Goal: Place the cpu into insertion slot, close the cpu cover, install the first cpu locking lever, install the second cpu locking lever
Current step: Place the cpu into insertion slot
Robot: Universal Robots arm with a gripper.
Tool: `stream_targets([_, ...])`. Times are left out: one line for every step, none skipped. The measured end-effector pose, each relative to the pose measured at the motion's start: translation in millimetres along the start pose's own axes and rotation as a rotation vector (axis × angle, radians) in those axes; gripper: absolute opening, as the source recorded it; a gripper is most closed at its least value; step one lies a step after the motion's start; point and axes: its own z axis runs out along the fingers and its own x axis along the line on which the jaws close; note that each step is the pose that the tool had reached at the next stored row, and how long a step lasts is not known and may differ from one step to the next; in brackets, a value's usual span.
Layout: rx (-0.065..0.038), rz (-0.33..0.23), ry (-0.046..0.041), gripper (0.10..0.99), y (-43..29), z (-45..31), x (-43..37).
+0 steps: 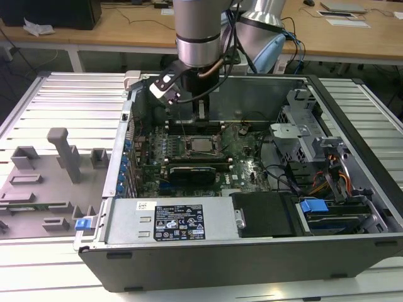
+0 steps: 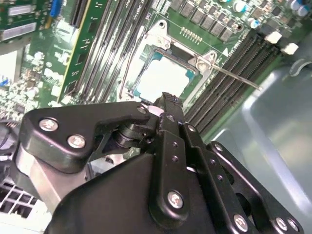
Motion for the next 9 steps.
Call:
stream_targets([0.000,0.000,-0.0001,0.106,0.3,-3.0,0.1])
stream_targets([0.000,0.000,-0.0002,0.106,0.8,-6.3,0.1])
stream_targets([0.000,0.000,0.0000,0.106,1.8,-6.2,0.1])
stream_targets([0.000,0.000,0.0001,0.106,3.5,-6.0,0.2])
stream_targets([0.001,0.000,-0.0001,0.106,5.8,-5.9,0.2])
stream_targets([0.001,0.000,-0.0002,0.106,7.0,-5.8,0.2])
stream_targets([0.002,0.000,-0.0001,0.106,8.2,-5.7,0.2])
stream_targets([0.002,0.000,-0.0002,0.106,8.3,-5.7,0.2])
stream_targets([0.002,0.000,-0.0002,0.106,8.4,-5.6,0.2])
